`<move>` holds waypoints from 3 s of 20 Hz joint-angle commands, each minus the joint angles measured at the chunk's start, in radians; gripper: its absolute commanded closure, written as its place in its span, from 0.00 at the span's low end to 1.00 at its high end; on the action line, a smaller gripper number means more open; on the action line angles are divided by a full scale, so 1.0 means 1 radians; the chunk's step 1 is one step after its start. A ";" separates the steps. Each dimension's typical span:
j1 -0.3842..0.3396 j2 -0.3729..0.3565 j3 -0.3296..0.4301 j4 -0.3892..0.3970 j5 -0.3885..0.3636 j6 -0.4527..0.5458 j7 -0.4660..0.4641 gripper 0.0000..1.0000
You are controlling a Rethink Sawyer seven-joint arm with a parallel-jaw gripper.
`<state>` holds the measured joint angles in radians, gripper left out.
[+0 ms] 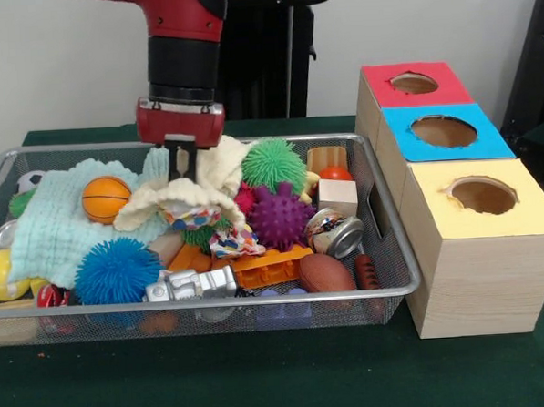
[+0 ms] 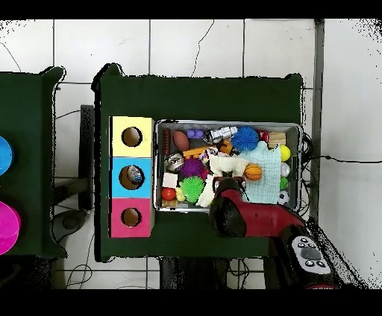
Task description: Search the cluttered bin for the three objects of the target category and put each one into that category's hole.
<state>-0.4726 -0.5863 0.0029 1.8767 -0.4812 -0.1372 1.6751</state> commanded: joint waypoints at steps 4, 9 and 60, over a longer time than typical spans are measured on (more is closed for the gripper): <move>-0.022 -0.079 0.319 0.140 0.003 -0.031 0.197 1.00; 0.025 -0.086 0.318 0.148 0.055 -0.008 0.210 1.00; 0.186 -0.306 -0.107 0.024 0.096 0.247 0.075 0.00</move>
<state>-0.2436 -0.9677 -0.0431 1.9428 -0.2970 0.1536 1.6751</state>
